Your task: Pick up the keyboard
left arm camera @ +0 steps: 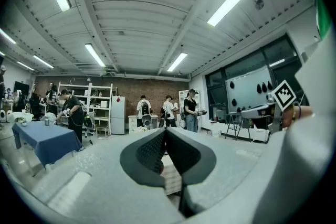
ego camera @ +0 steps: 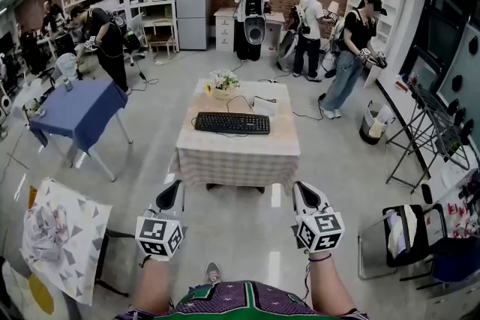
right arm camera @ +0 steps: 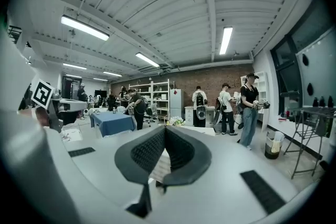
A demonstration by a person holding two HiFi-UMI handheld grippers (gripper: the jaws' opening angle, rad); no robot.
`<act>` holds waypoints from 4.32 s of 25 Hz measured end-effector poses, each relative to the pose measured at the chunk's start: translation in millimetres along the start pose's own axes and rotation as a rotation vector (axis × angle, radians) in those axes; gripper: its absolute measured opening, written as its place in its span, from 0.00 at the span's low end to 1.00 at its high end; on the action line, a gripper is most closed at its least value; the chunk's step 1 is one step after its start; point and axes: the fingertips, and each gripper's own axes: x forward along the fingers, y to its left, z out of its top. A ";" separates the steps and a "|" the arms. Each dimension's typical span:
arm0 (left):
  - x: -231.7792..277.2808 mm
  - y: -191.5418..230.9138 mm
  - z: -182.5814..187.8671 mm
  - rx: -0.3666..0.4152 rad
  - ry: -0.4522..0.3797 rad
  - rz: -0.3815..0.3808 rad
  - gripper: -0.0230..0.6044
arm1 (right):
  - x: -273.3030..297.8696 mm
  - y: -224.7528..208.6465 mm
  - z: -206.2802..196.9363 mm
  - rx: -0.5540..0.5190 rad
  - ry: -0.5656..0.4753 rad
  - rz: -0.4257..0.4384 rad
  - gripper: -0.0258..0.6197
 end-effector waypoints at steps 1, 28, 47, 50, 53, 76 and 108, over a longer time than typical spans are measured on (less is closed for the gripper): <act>2.8 1.6 0.0 0.002 0.000 -0.003 0.06 | 3.0 1.4 0.3 -0.004 0.000 0.005 0.04; 93.9 110.6 -18.2 0.005 0.006 -0.121 0.06 | 147.1 63.3 28.6 0.011 -0.039 0.049 0.04; 142.0 146.2 -44.3 -0.037 0.038 -0.140 0.06 | 185.4 42.2 10.0 0.027 0.021 -0.029 0.04; 156.8 148.3 -43.3 -0.039 0.044 -0.128 0.06 | 207.5 30.5 14.6 0.037 0.009 -0.002 0.04; 177.6 153.0 -38.4 -0.036 0.044 -0.106 0.06 | 231.4 17.3 24.8 0.033 -0.013 0.026 0.04; 353.6 123.4 -13.8 0.025 0.037 -0.028 0.06 | 363.3 -126.7 37.7 0.038 -0.030 0.142 0.04; 448.8 245.4 -32.0 0.014 0.043 -0.171 0.06 | 501.2 -86.7 51.4 0.065 0.011 -0.004 0.14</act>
